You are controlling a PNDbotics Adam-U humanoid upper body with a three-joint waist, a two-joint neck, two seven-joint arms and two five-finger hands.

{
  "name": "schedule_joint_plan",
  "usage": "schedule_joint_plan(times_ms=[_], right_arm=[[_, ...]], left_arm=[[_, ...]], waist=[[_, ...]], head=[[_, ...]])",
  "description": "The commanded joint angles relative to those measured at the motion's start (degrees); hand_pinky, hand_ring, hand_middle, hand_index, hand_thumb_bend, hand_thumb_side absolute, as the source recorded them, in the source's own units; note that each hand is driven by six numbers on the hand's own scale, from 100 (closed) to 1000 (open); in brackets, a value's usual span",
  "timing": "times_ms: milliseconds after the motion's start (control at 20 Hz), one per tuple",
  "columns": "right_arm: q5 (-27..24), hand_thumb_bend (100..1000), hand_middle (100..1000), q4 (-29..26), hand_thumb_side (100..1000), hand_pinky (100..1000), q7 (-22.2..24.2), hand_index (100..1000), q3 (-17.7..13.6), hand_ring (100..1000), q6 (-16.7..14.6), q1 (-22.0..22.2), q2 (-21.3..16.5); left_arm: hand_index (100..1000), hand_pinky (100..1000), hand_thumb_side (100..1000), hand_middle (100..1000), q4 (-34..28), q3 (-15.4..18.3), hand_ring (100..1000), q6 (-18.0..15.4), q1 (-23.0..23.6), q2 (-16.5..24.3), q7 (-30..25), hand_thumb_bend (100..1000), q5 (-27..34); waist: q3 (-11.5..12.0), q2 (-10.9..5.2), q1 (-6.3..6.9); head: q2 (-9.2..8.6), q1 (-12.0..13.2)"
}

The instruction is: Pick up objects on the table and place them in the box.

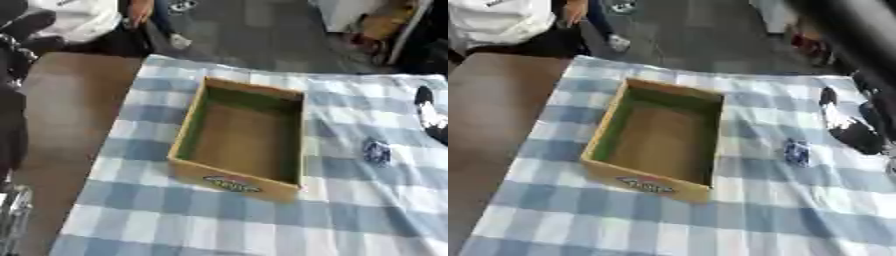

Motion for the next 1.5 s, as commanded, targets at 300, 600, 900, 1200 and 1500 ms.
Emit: schedule_joint_plan(times_ms=[300,600,900,1200,1500], right_arm=[[-0.2,100,950,-1.2,1000,884,-0.1,978,-0.4,905,0.4,-0.1,-2.2],[-0.2,100,949,-1.3,1000,883,0.0,978,-0.4,905,0.4,-0.1,-2.2],[-0.2,100,949,-1.3,1000,884,-0.1,978,-0.4,905,0.4,-0.1,-2.2],[-0.2,100,948,-1.3,1000,882,0.0,978,-0.3,904,0.4,-0.2,-2.1],[-0.4,100,947,-1.3,1000,881,0.0,978,-0.2,903,0.5,-0.6,-2.1]], left_arm=[[891,790,939,1000,-0.8,0.0,834,-0.1,-0.6,1.2,-0.1,224,-0.1],[890,791,940,1000,-0.8,0.0,834,0.0,-0.6,1.2,-0.1,224,0.0],[890,791,940,1000,-0.8,0.0,835,0.0,-0.6,1.2,-0.1,224,0.0],[890,791,939,1000,-0.8,0.0,835,0.0,-0.5,1.2,-0.1,224,0.0],[890,791,939,1000,-0.8,0.1,835,0.0,-0.6,1.2,0.0,224,-0.1]], waist=[[0.0,-1.09,0.03],[0.1,-1.07,0.03],[0.1,-1.05,0.01],[0.1,-1.08,0.00],[0.1,-1.13,0.01]], head=[[-0.50,0.3],[-0.49,0.2],[-0.49,0.3],[-1.51,0.5],[-4.08,1.0]])
